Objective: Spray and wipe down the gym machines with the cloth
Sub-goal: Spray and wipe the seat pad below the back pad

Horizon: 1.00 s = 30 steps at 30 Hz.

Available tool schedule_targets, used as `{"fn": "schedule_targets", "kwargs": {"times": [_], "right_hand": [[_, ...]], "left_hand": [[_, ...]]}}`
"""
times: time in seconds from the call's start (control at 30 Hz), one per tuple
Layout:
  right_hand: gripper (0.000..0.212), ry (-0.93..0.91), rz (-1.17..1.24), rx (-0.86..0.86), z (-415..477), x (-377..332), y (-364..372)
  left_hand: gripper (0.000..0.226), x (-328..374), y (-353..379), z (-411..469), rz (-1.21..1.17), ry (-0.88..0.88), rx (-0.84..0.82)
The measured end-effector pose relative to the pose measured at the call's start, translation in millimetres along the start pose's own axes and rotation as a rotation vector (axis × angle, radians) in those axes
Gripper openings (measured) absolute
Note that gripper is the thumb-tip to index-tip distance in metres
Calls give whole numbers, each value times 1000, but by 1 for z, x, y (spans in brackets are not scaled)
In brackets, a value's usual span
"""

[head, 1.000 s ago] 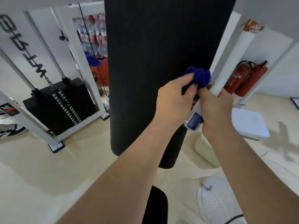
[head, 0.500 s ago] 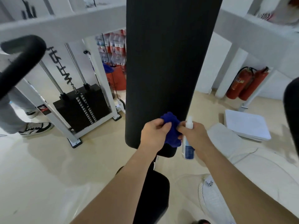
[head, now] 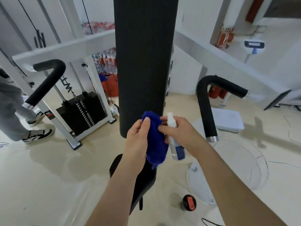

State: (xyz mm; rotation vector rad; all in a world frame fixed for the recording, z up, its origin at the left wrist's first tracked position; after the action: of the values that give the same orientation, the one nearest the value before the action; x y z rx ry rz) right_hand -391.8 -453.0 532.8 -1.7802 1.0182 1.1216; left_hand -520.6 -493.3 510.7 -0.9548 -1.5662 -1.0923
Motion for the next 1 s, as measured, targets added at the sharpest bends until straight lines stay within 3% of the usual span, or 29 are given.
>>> {"fn": "schedule_targets", "kwargs": {"times": [0.27,0.4,0.5,0.6,0.77,0.9,1.0], "right_hand": [[14,-76,-50,95,-108,-26,-62],[10,-22,12,119,-167,-21,-123],[10,23,102,157,-196,-10,-174],[8,60,205,244,-221,6,-231],[10,146,155,376,-270,53,-352],[16,190,103,487,-313,85,-457],[20,199,82,566,-352,109,-533]], "left_hand": [[23,36,49,-89,46,-16,-175],[58,48,114,-129,151,10,-394],[78,44,163,-147,291,8,-659],[68,33,217,-162,549,80,-854],[36,14,331,-174,688,244,-772],[4,1,440,-190,688,370,-849],[23,-12,524,-209,638,389,-922]]}}
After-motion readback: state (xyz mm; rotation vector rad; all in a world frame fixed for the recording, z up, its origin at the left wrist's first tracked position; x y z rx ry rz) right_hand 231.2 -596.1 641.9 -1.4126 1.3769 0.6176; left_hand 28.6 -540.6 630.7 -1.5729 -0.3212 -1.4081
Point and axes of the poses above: each hand's wrist, its own z-axis towards the middle knuckle, its own y-axis out of the palm, x = y × z, the point moved 7 cm from there along z, towards the middle knuckle, and after that the axes turned 8 degrees about y, right-handed, at the moved point
